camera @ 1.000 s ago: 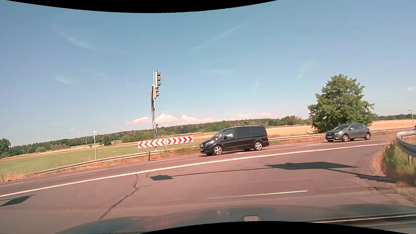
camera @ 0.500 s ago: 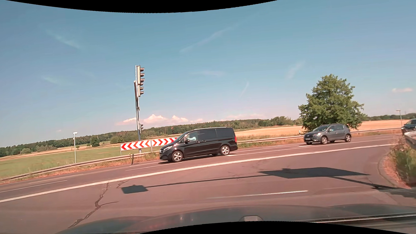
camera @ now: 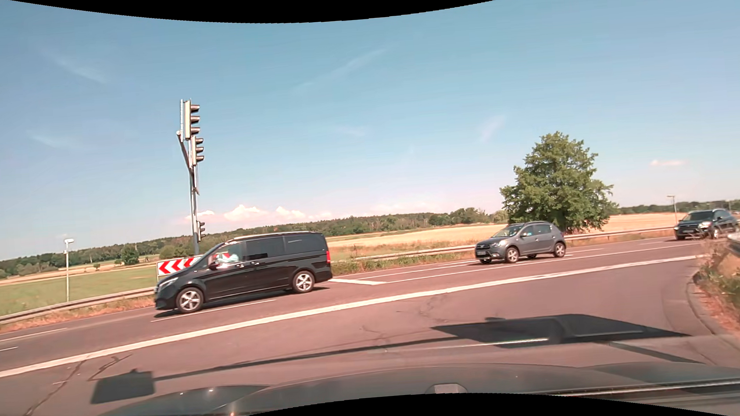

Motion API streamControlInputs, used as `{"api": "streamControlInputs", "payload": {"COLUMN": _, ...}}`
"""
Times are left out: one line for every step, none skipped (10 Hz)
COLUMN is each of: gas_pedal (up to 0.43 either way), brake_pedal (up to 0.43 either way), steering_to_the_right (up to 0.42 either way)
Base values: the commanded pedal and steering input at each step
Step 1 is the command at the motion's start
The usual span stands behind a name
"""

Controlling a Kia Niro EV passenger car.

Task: Follow the waypoints while adhering to traffic rules and regulations

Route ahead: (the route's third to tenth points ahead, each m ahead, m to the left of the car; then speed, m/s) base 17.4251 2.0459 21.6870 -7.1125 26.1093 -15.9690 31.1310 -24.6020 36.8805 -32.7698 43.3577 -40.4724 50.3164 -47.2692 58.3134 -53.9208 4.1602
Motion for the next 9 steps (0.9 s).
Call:
{"api": "streamControlInputs", "payload": {"gas_pedal": 0.331, "brake_pedal": 0.0, "steering_to_the_right": 0.211}}
{"api": "streamControlInputs", "payload": {"gas_pedal": 0.331, "brake_pedal": 0.0, "steering_to_the_right": 0.22}}
{"api": "streamControlInputs", "payload": {"gas_pedal": 0.331, "brake_pedal": 0.0, "steering_to_the_right": 0.225}}
{"api": "streamControlInputs", "payload": {"gas_pedal": 0.331, "brake_pedal": 0.0, "steering_to_the_right": 0.227}}
{"api": "streamControlInputs", "payload": {"gas_pedal": 0.331, "brake_pedal": 0.0, "steering_to_the_right": 0.231}}
{"api": "streamControlInputs", "payload": {"gas_pedal": 0.319, "brake_pedal": 0.0, "steering_to_the_right": 0.24}}
{"api": "streamControlInputs", "payload": {"gas_pedal": 0.299, "brake_pedal": 0.0, "steering_to_the_right": 0.245}}
{"api": "streamControlInputs", "payload": {"gas_pedal": 0.28, "brake_pedal": 0.0, "steering_to_the_right": 0.245}}
{"api": "streamControlInputs", "payload": {"gas_pedal": 0.28, "brake_pedal": 0.0, "steering_to_the_right": 0.243}}
